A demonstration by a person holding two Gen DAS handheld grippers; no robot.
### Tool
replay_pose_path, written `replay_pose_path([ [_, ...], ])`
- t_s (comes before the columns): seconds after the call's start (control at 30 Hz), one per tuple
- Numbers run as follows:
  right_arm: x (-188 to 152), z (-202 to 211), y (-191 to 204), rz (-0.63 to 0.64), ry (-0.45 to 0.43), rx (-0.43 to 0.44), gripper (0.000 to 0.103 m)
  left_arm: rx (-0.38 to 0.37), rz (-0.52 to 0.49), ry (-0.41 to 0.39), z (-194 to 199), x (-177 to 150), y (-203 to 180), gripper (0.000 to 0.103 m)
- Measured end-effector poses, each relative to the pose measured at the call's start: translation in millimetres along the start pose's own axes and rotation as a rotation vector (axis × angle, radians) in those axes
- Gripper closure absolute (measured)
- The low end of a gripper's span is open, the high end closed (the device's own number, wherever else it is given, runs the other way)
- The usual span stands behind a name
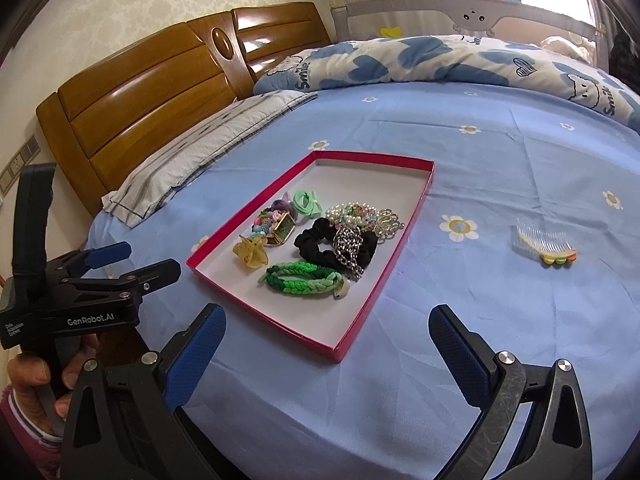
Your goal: Organize jewelry
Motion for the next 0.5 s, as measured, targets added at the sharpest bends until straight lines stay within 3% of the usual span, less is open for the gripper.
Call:
replay_pose_path([
  [0.5, -8.7, -6.4, 2.1, 0.002, 0.013, -0.013, 0.000, 0.019, -0.007, -0.002, 1.5, -7.9, -1.0, 0.002],
])
Point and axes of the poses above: each gripper's, at about its wrist camera, not at the fingertips, and z roughly against the way its jaws point, y to its left, x to its top, the point moved 7 cm from there along -z, roughly the way its jaws point, and after that the axes turned 12 degrees about x, right-handed, at the moved point
